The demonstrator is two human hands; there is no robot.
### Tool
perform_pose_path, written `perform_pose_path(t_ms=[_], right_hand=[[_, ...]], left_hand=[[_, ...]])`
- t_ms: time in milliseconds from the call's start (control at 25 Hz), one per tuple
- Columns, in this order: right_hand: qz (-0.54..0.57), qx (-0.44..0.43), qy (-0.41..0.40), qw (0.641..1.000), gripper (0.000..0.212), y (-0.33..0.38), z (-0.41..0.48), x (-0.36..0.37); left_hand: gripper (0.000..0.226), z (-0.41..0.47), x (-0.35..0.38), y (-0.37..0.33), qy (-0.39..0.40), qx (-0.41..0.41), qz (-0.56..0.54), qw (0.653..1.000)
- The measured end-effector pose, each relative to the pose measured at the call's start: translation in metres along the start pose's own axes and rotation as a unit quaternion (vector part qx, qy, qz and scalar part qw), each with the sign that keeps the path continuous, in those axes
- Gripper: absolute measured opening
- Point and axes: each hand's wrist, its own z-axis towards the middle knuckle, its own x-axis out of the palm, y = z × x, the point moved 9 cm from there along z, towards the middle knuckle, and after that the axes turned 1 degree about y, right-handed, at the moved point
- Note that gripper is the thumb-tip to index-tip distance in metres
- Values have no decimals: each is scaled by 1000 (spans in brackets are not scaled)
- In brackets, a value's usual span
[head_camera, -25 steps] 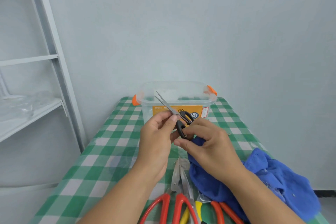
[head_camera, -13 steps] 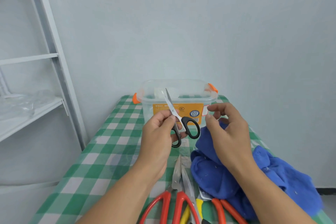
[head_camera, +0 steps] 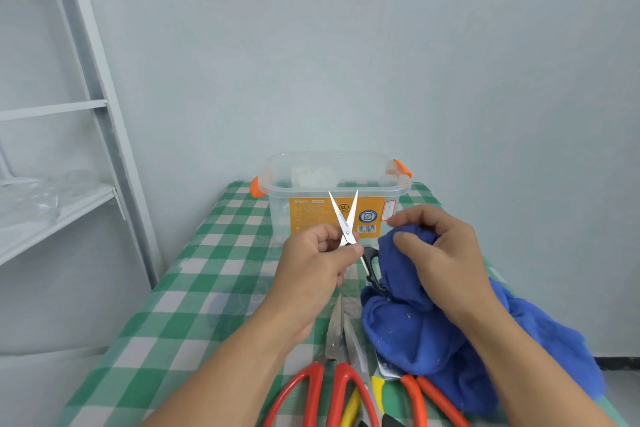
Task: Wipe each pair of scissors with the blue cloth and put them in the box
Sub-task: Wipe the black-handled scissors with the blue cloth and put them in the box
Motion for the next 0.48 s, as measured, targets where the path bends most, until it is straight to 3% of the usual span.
perform_pose_path(t_ms=[200, 400, 480], right_hand=[[51, -88, -105, 989, 23, 19, -5, -13], [-26, -72, -12, 997, 29, 11, -7, 30], [-1, -36, -35, 999, 22, 2, -2, 26]], left_hand=[[5, 0, 1, -1, 7, 3, 24, 1000], [13, -4, 10, -8, 45, 21, 34, 998], [18, -6, 12, -9, 61, 24, 49, 997]])
